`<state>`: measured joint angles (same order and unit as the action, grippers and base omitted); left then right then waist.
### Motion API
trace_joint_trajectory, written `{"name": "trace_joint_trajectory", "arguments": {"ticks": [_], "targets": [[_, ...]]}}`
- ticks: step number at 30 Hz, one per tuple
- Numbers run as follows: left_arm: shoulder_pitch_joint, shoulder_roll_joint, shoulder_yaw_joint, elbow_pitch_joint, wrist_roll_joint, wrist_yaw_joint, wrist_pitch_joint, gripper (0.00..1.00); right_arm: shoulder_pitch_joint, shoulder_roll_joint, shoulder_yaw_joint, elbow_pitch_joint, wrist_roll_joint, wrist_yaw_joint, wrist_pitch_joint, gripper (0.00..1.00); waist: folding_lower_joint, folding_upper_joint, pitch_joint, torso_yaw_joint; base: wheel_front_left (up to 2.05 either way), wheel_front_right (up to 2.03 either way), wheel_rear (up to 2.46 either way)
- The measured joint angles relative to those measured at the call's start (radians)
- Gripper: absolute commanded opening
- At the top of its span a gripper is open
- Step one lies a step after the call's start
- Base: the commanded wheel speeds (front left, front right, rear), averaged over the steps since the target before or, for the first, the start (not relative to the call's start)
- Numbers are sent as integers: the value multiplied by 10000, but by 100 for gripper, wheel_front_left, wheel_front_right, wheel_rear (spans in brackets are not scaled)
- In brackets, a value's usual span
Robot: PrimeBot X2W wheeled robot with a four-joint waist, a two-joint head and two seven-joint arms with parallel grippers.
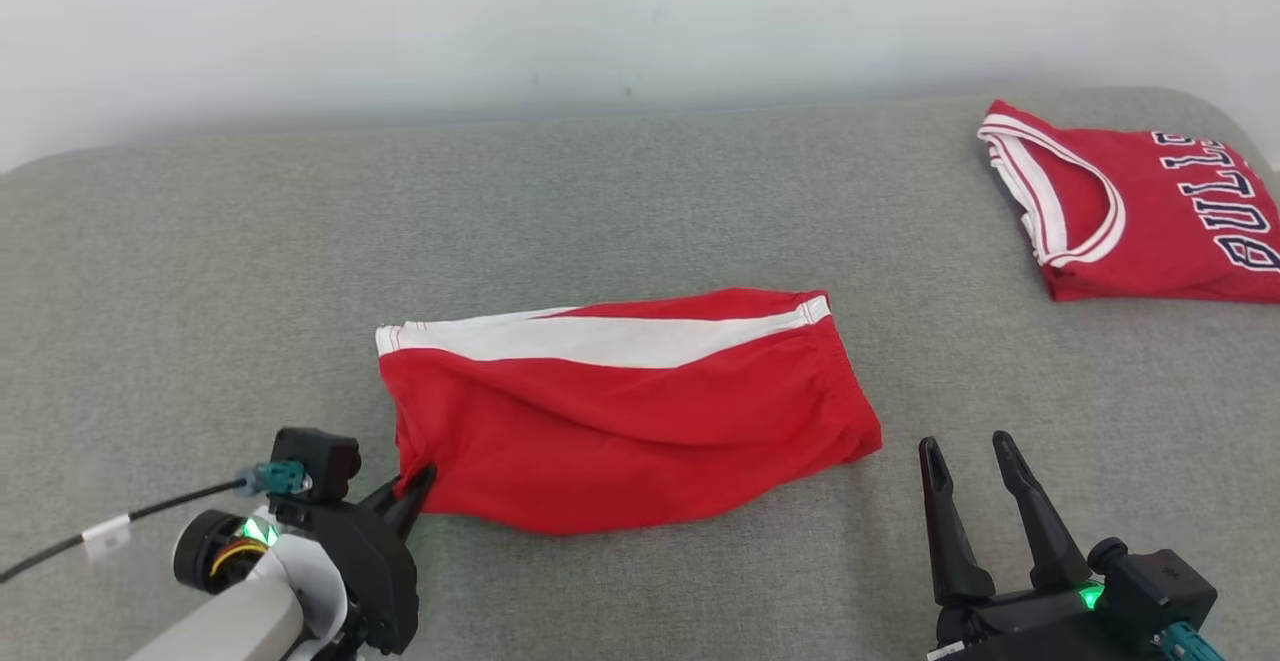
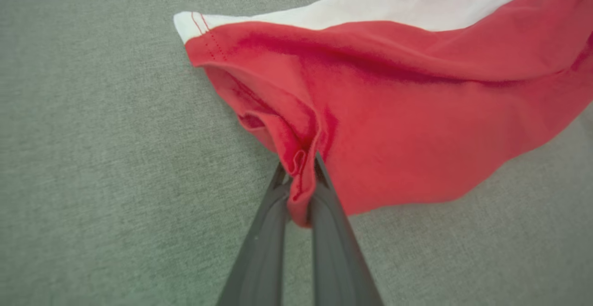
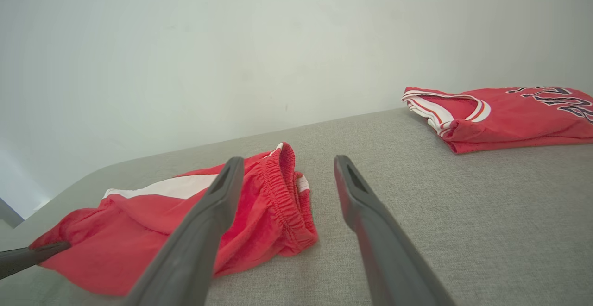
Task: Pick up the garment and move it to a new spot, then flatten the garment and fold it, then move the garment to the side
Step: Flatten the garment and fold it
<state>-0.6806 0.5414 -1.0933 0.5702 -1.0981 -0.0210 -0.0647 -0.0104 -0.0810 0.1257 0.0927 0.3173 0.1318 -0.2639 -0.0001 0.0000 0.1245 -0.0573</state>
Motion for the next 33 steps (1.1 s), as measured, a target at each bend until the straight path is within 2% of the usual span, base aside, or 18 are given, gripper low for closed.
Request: {"name": "trace_joint_trajectory", "arguments": {"ticks": [1, 2, 3, 9, 15, 21, 25, 33], "targets": [[102, -17, -27, -52, 10, 58, -52, 0, 0, -35, 12, 15, -15, 0, 0, 100, 0, 0, -24, 60, 0, 0, 0], [175, -33, -15, -82, 12, 146, -157, 25, 0, -58, 29, 31, -19, 0, 0, 100, 0, 0, -43, 108, 0, 0, 0], [241, -52, -19, -125, 109, 247, -443, 100, -4, -79, 65, 59, -21, 0, 0, 100, 0, 0, -66, 166, 0, 0, 0], [575, -270, 408, -211, 265, 744, -1624, 100, -67, -150, -31, 84, -56, 0, 0, 100, 0, 1, -183, 160, 0, 0, 0], [1017, -165, 1189, -527, 802, 1108, -1950, 100, -200, -332, -351, -35, -56, 0, 12, 100, 0, 1, -384, 246, 0, 0, 0], [1809, -263, 3685, -1816, 2491, 1549, -1979, 100, -206, -389, -681, -159, -56, 0, 82, 100, 0, 1, -571, 574, 0, 0, 0], [2677, -548, 5246, -2596, 3718, 1607, -1977, 100, -195, -382, -731, -173, -98, 0, 96, 100, 1, 1, -684, 811, 0, 0, 0], [4360, -1329, 7869, -3814, 5866, 1338, -1979, 100, -95, -370, -825, -115, -96, 0, 94, 100, 1, 0, -891, 1116, 0, 0, 0]]}}
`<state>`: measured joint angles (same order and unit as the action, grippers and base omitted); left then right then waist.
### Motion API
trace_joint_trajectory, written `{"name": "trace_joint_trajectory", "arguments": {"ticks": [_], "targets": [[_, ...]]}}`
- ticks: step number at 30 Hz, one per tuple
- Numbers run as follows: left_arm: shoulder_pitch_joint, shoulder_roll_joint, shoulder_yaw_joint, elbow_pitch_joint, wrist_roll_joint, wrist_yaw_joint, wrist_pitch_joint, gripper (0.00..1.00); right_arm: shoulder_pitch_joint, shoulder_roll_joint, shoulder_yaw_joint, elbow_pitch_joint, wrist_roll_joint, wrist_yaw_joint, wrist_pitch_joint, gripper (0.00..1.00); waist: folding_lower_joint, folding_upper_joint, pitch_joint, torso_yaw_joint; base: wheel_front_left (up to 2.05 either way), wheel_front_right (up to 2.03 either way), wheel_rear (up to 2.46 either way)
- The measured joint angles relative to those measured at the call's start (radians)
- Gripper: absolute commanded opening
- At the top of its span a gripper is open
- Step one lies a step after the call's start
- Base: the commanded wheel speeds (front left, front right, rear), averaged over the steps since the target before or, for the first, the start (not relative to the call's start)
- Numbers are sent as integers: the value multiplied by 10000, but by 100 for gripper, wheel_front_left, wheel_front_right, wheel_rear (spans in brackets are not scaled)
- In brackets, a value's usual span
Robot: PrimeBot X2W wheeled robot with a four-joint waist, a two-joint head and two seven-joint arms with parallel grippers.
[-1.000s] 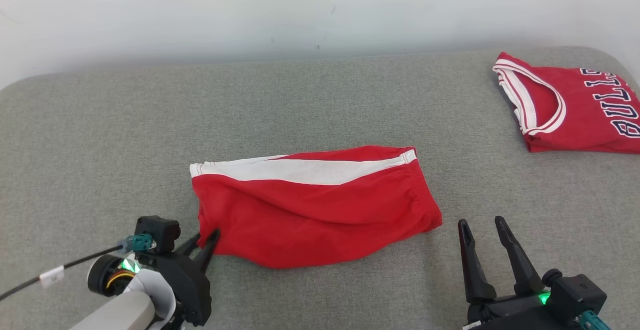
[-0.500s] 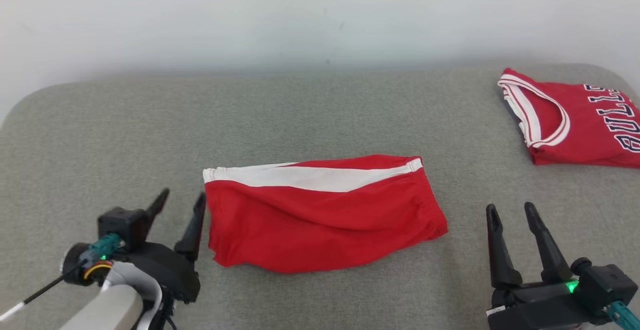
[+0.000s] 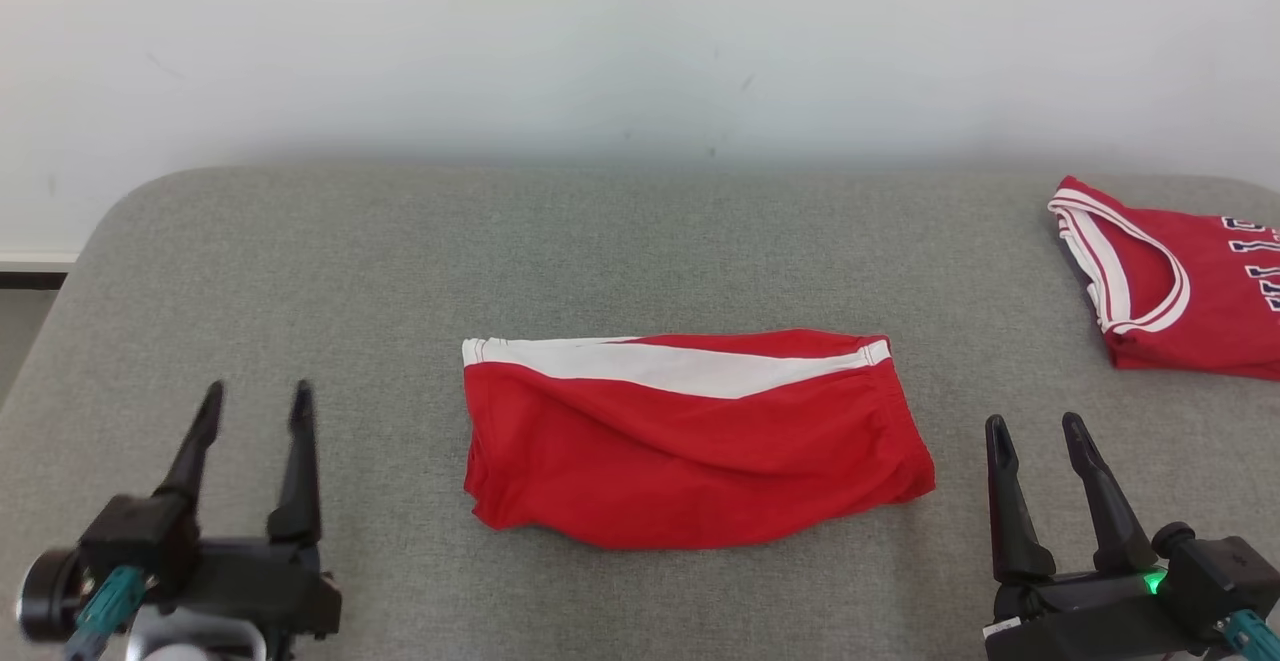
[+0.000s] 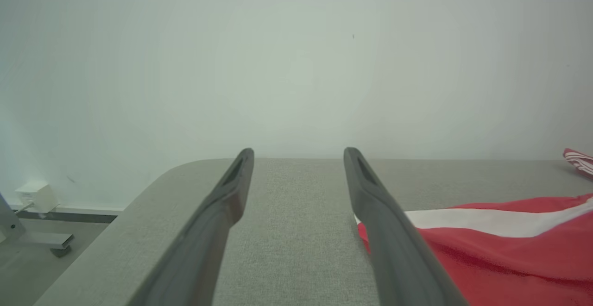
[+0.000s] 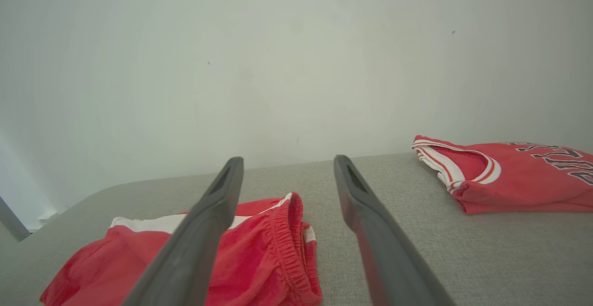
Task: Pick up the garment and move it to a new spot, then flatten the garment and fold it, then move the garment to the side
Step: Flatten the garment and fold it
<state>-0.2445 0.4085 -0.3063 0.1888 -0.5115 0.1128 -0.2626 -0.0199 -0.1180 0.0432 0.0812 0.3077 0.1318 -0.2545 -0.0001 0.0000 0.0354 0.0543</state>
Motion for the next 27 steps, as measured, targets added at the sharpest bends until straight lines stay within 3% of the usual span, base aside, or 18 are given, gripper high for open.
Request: {"name": "trace_joint_trajectory", "arguments": {"ticks": [6, 13, 19, 27], "targets": [[1033, -577, 1392, -259, 1022, -431, 0, 100, 93, 12, -35, 107, 2, 0, -6, 100, 0, 0, -96, 74, 0, 0, 0], [2198, -1315, 2282, -934, 2010, -803, 0, 100, 437, 125, -81, 295, 73, 0, -13, 100, 0, 0, -276, 57, 0, 0, 0], [2969, -1772, 2792, -1181, 2447, -1310, 0, 100, 681, 217, -63, 428, 86, 0, -25, 100, 0, 0, -424, 11, 0, 0, 0], [3671, -2395, 3066, -1450, 3022, -1657, 0, 100, 1006, 314, -29, 642, 159, 0, -54, 100, 0, 0, -540, 89, 0, 0, 0]]}}
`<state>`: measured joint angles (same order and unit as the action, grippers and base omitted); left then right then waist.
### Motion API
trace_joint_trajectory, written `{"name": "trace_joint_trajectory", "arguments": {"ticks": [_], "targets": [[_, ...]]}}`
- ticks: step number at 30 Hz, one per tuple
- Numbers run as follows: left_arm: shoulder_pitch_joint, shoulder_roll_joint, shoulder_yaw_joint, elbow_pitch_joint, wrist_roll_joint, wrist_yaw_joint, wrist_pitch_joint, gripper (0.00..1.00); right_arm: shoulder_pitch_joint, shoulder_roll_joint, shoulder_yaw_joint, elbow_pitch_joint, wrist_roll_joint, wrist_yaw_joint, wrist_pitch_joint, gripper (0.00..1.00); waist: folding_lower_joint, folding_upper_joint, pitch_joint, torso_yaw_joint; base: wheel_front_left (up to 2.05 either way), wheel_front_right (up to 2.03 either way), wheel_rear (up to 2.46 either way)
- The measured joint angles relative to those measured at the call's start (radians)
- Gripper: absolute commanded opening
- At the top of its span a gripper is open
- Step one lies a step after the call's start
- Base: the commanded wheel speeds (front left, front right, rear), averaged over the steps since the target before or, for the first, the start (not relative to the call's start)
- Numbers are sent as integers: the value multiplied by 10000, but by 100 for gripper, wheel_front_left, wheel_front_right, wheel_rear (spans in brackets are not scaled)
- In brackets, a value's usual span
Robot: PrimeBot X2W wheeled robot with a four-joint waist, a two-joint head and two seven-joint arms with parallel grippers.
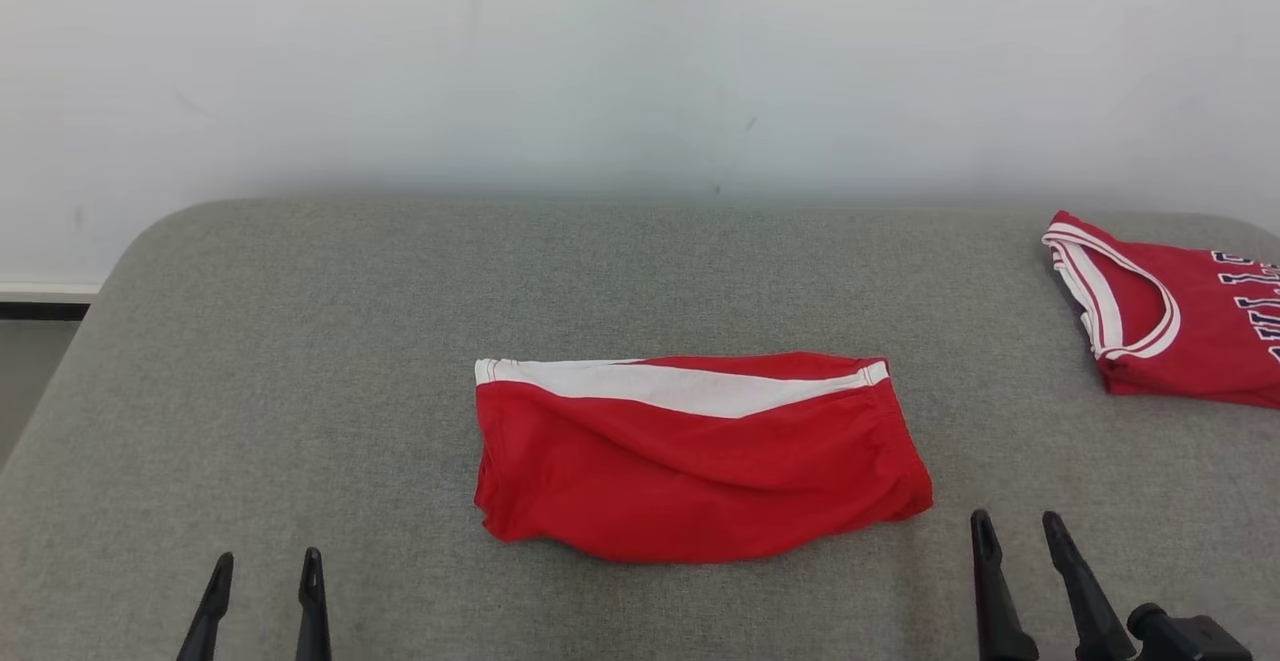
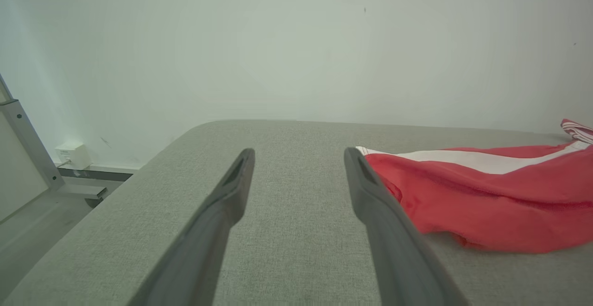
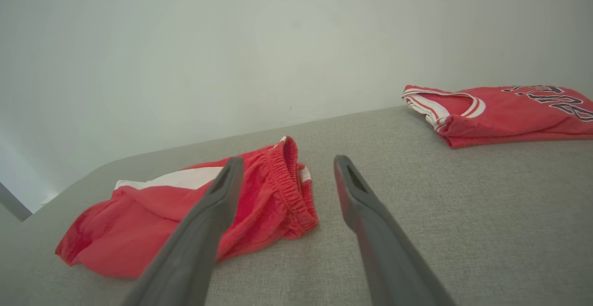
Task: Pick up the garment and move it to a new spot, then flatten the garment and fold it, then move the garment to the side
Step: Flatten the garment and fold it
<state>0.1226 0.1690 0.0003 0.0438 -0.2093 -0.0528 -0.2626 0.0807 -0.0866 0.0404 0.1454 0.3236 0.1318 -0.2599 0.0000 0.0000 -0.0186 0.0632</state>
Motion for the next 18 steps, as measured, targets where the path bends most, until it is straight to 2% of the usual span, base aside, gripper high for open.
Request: {"name": "trace_joint_trajectory", "arguments": {"ticks": [12, 18], "targets": [[37, -476, 305, 395, 451, -307, 0, 100, 130, 19, 146, 464, -42, 0, -6, 100, 1, 1, 32, 4, 0, 0, 0], [-89, -656, 366, 477, 587, -420, 0, 100, -1134, -362, 343, 980, -268, 0, 378, 100, 1, 0, 123, 113, 0, 0, 0]]}}
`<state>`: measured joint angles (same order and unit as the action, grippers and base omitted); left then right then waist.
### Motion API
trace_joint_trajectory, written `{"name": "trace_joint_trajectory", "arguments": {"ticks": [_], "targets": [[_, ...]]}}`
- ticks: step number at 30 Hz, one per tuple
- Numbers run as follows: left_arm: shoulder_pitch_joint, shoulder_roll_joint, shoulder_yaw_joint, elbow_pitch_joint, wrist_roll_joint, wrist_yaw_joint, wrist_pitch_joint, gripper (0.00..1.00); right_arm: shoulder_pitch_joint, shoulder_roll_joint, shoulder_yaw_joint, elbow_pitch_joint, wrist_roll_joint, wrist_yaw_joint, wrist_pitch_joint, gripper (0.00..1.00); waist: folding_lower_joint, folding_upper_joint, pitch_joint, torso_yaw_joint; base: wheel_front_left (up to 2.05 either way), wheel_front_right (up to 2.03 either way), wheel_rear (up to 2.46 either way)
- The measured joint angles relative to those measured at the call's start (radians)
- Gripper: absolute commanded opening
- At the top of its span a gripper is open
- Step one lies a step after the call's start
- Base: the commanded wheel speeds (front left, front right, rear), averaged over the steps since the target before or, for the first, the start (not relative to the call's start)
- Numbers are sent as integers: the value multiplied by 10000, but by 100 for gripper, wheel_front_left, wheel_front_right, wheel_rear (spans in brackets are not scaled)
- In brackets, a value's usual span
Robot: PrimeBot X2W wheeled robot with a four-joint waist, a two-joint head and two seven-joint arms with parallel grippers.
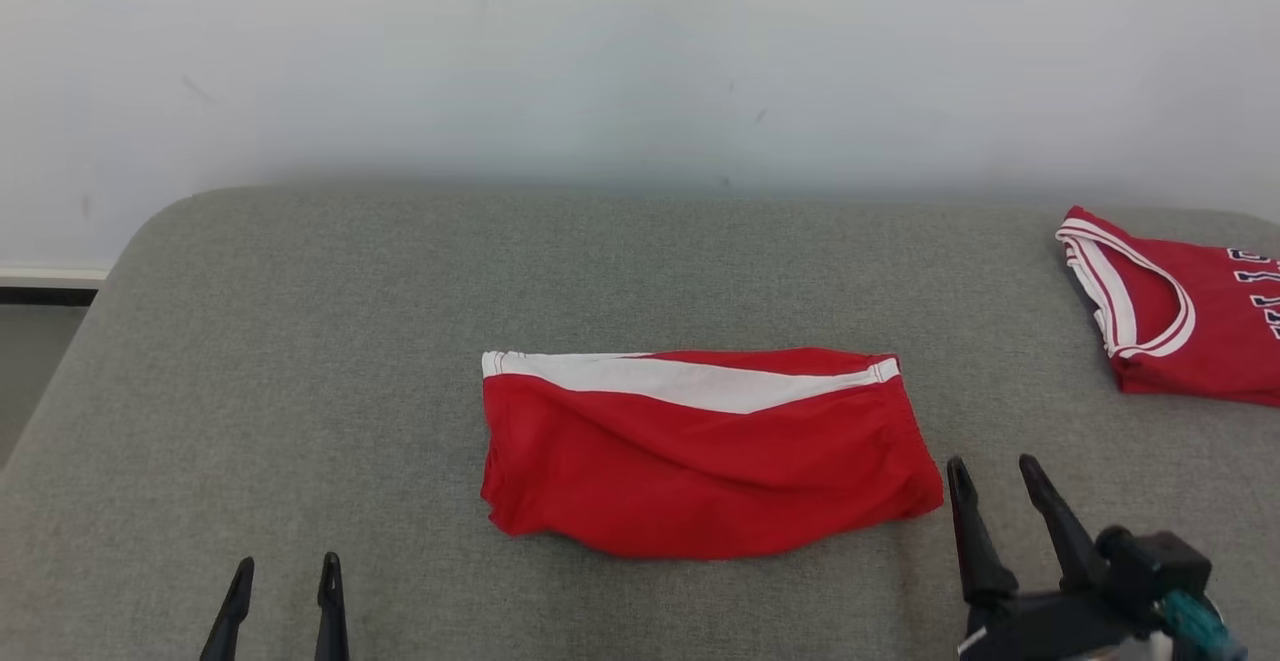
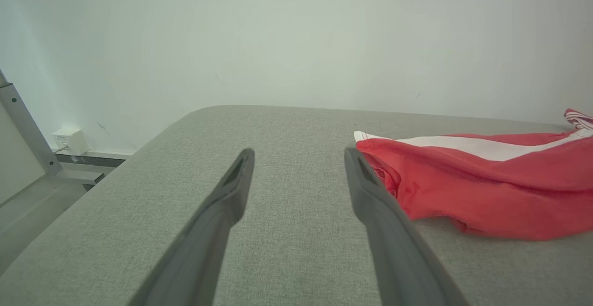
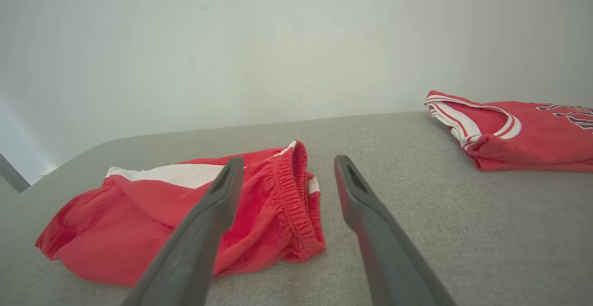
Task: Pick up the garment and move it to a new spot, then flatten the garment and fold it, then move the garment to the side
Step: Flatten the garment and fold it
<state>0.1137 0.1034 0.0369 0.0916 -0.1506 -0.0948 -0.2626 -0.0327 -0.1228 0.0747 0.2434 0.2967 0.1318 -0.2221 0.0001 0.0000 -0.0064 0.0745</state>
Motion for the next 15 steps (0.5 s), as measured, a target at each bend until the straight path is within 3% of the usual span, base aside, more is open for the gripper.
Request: {"name": "trace_joint_trajectory", "arguments": {"ticks": [6, 15], "targets": [[-301, -138, -130, 157, 25, -115, 0, 100, -1556, -71, 73, 1116, -240, 0, 591, 100, 0, 1, 188, 198, 0, 0, 0], [-824, -332, -431, 322, 119, -247, 0, 100, -3702, -142, -418, 4169, -800, 0, 988, 100, 1, 1, 537, 865, 0, 0, 0]]}}
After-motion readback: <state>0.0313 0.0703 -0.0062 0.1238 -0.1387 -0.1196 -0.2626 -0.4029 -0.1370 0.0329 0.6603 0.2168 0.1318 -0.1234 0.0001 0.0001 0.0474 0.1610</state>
